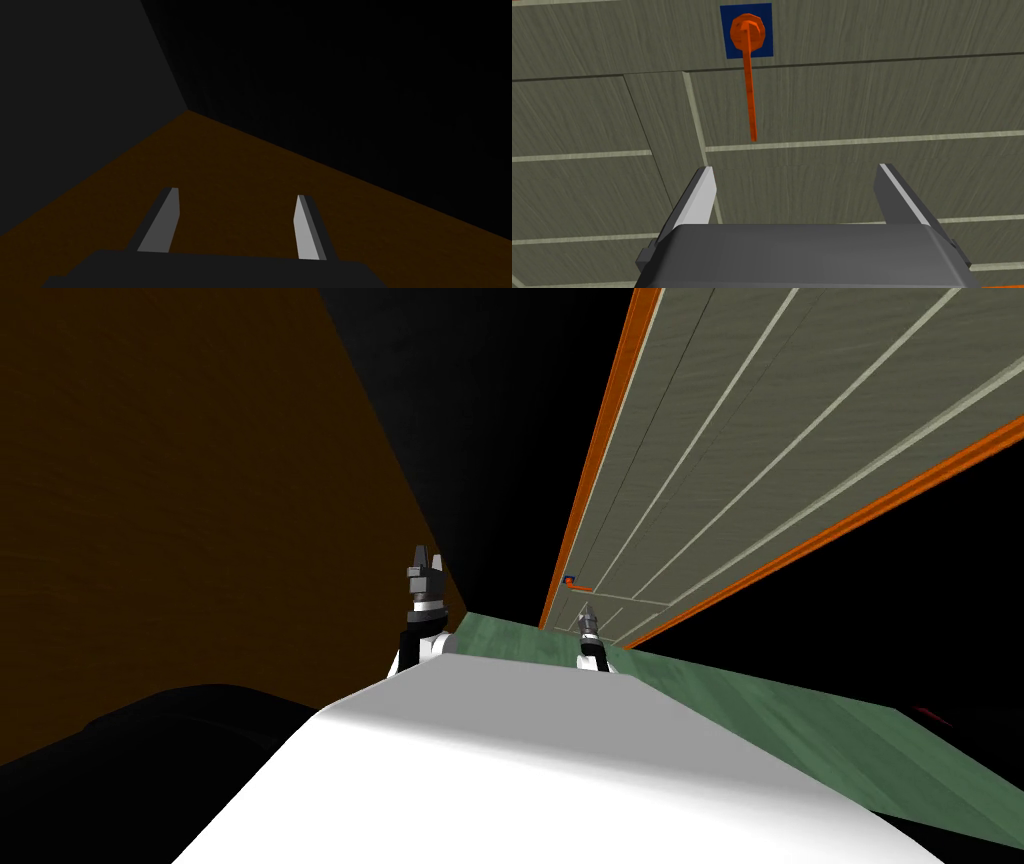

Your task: Pull the door open

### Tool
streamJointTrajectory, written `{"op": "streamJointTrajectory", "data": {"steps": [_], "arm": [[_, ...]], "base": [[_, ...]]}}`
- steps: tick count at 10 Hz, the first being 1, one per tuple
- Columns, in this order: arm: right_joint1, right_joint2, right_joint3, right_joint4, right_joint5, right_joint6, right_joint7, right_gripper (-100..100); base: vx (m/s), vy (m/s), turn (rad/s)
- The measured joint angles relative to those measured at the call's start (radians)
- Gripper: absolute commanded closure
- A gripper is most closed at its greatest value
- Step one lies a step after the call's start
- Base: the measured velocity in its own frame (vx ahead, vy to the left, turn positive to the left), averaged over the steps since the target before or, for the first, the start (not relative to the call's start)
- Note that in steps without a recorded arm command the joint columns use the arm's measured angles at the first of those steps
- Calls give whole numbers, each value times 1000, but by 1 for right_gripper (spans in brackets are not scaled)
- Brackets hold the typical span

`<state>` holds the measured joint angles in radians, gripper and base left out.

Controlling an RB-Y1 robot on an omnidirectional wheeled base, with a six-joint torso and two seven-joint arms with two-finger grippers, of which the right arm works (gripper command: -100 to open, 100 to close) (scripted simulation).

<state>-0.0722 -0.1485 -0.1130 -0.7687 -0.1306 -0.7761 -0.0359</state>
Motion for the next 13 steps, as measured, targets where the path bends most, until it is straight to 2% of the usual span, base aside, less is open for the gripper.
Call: {"op": "streamJointTrajectory", "data": {"steps": [2,7,8,10,11,13], "arm": [[-11,-1,-2,30,-2,-6,-1,-100],[-60,-5,-11,153,-11,-35,-3,-100],[-61,-5,-11,157,-11,-38,-4,-100],[-51,-31,-18,168,-18,-48,-25,-100],[-59,-45,-24,203,-22,-66,-38,-100],[-34,-61,-31,189,-28,-72,-52,-100]], "base": [[54,-25,58],[64,-45,82],[132,7,94],[226,34,134],[135,13,55],[182,12,140]]}}
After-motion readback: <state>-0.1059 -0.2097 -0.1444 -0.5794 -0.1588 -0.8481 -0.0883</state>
